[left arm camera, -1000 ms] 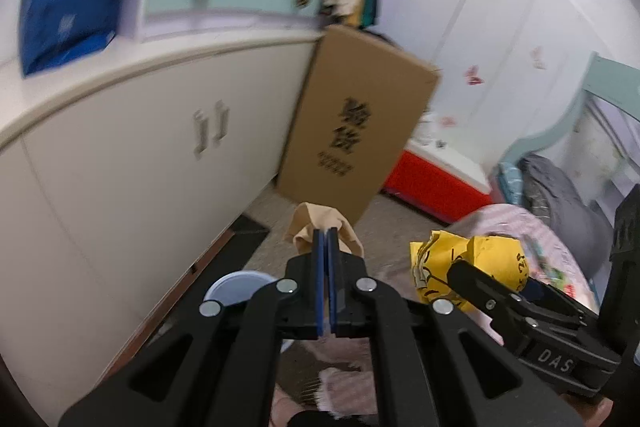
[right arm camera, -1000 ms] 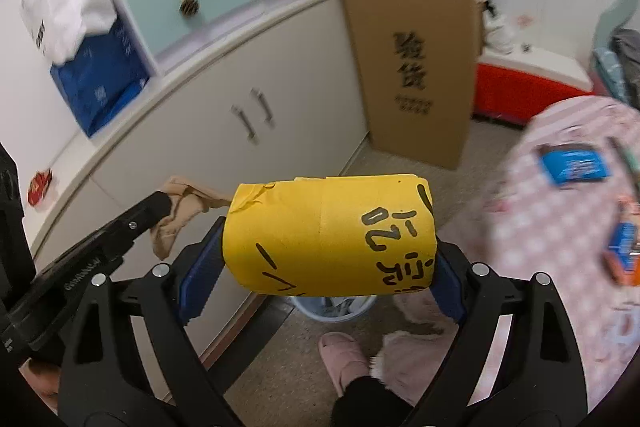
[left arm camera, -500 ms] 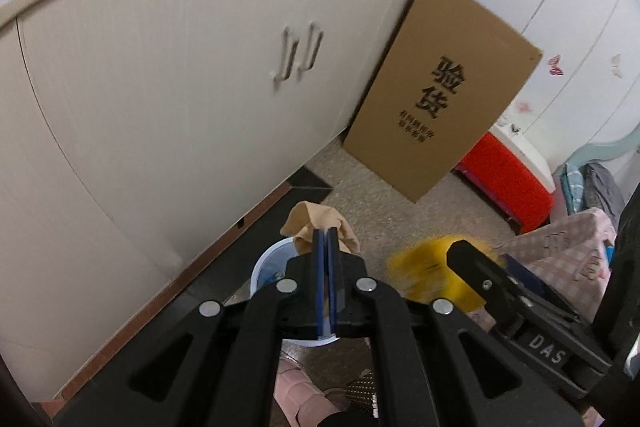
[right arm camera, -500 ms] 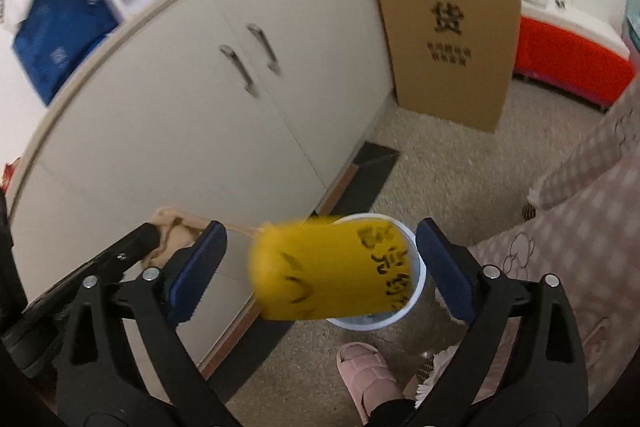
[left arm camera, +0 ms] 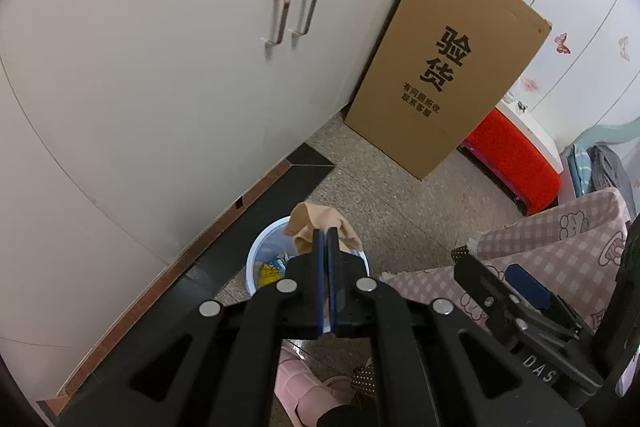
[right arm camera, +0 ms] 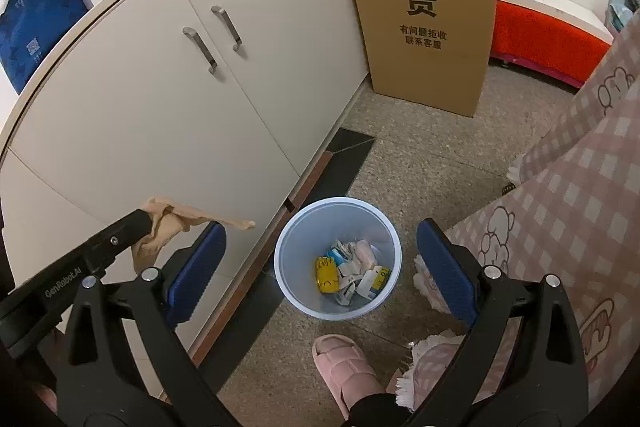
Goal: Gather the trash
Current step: 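Carry the bag and sock to the wastebasket and open both grippers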
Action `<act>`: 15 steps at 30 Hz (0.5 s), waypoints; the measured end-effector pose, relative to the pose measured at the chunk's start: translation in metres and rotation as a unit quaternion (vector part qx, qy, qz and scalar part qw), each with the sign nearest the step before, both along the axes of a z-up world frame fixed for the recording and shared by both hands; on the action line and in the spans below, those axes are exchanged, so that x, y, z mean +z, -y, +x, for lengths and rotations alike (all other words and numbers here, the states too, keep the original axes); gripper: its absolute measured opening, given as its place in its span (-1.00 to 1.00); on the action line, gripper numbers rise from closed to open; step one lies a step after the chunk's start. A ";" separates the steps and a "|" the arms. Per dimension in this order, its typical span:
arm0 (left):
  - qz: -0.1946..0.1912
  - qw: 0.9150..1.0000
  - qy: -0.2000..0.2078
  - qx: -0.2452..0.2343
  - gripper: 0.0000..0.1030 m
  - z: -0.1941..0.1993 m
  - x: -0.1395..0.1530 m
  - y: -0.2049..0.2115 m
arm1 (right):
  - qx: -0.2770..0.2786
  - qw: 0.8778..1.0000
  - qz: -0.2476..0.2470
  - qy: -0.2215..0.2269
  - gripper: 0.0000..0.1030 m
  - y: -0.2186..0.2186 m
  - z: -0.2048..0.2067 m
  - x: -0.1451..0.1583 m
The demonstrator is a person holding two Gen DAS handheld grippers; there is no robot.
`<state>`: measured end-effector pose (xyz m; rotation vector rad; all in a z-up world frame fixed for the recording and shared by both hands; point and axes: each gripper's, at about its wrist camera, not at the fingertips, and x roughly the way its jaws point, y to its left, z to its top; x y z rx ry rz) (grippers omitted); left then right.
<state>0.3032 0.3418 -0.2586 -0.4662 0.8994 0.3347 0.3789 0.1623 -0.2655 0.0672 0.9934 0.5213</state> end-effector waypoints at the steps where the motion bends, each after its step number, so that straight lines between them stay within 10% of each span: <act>1: 0.001 1.000 -0.001 -0.003 -0.97 0.002 0.000 0.003 | -0.002 1.000 -0.001 0.000 0.82 0.001 0.000 0.000; 15: 0.014 1.000 -0.012 -0.022 -0.96 0.033 -0.002 0.022 | -0.063 0.998 0.021 0.016 0.82 0.030 0.009 0.003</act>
